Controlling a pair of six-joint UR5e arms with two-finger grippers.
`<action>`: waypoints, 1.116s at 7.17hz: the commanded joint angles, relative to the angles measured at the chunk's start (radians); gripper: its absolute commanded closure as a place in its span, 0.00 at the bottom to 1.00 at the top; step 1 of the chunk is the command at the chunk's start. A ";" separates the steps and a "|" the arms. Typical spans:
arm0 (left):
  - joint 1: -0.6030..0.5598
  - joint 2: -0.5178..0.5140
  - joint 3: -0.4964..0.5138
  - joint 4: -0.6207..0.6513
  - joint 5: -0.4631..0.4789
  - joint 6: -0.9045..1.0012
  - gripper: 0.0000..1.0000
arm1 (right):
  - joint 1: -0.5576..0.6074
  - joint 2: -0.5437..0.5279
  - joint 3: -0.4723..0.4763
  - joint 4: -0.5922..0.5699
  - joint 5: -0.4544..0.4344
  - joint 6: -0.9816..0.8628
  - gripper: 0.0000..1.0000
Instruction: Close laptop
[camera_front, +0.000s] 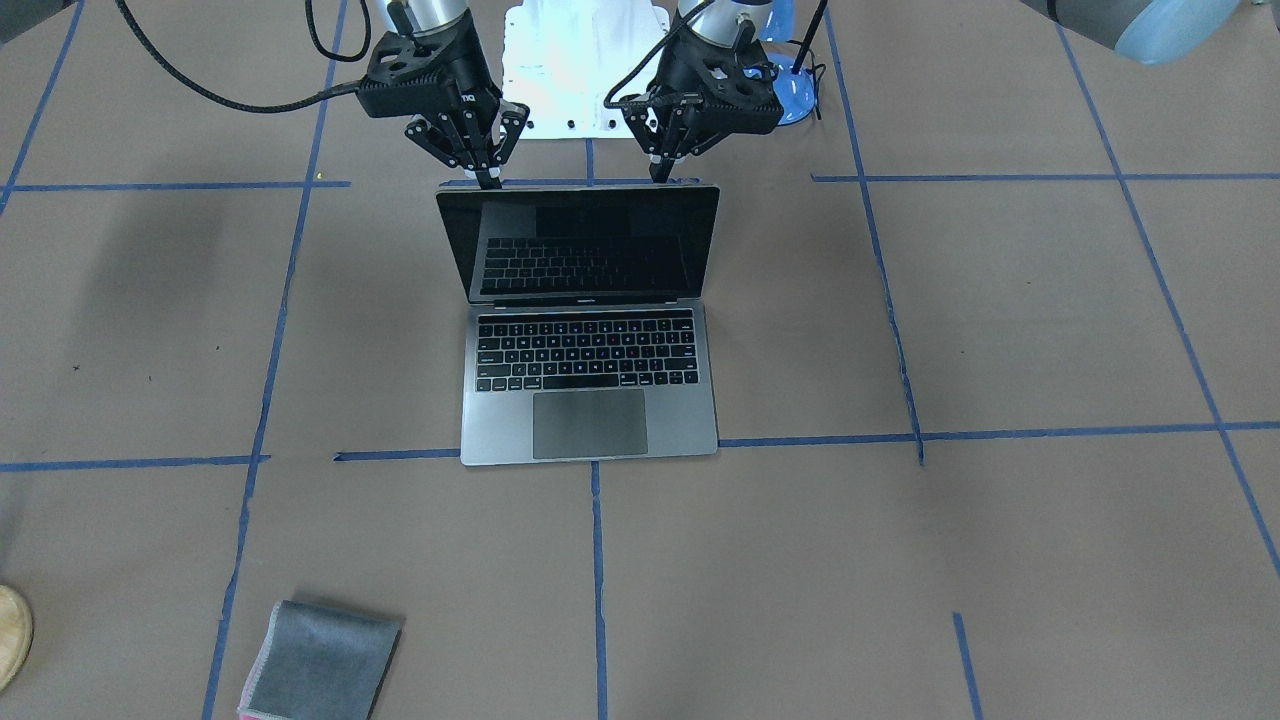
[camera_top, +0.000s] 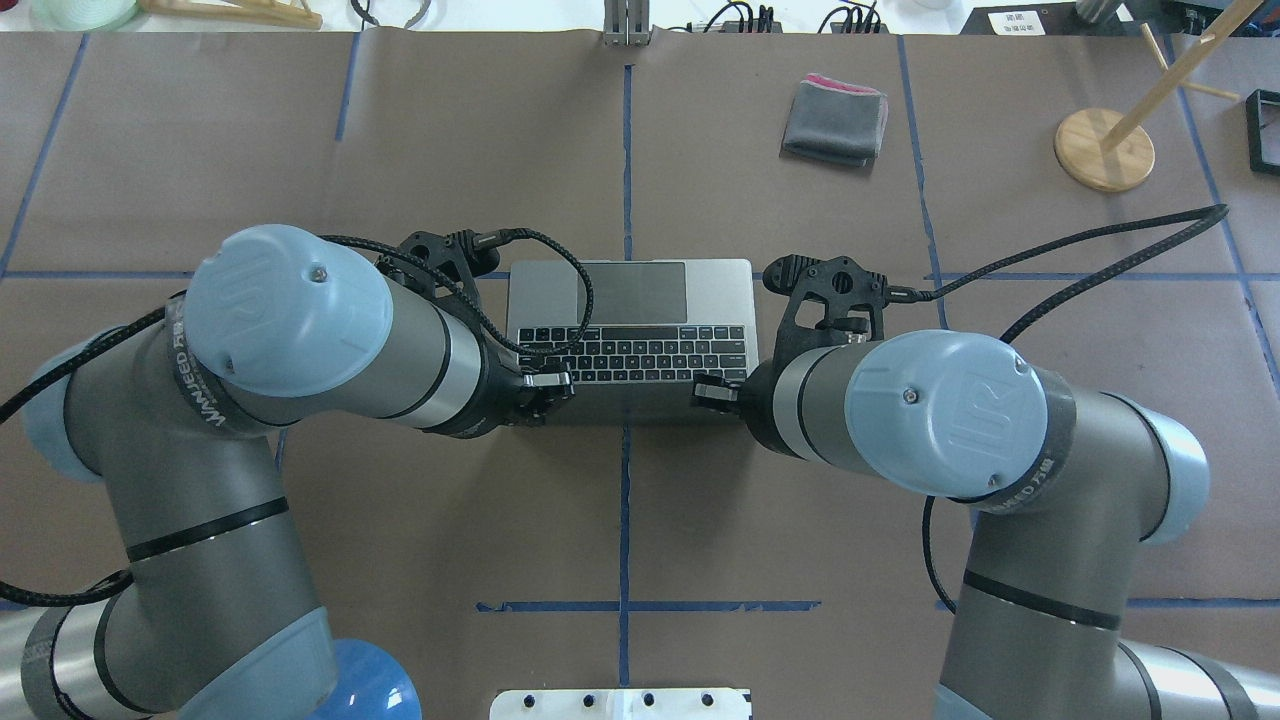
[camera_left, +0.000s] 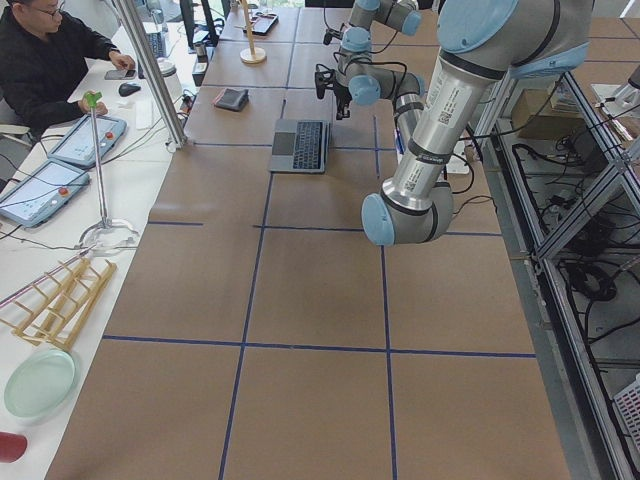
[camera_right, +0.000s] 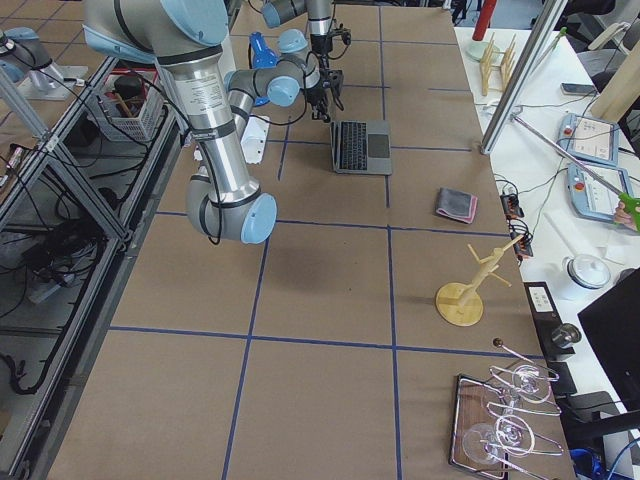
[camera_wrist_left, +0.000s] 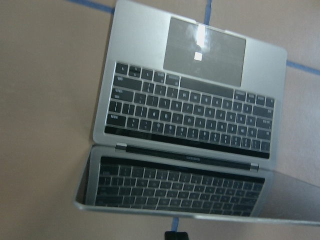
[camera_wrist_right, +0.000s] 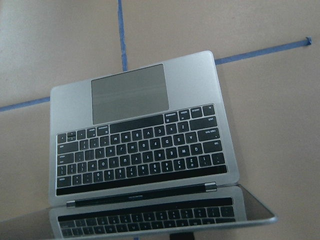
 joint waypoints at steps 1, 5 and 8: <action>-0.057 -0.033 0.047 0.000 -0.001 0.023 1.00 | 0.073 0.003 -0.083 0.091 0.006 -0.043 0.99; -0.113 -0.083 0.322 -0.219 -0.004 0.071 1.00 | 0.151 0.045 -0.204 0.127 0.029 -0.089 0.99; -0.136 -0.115 0.432 -0.267 -0.007 0.108 1.00 | 0.167 0.101 -0.389 0.264 0.060 -0.089 1.00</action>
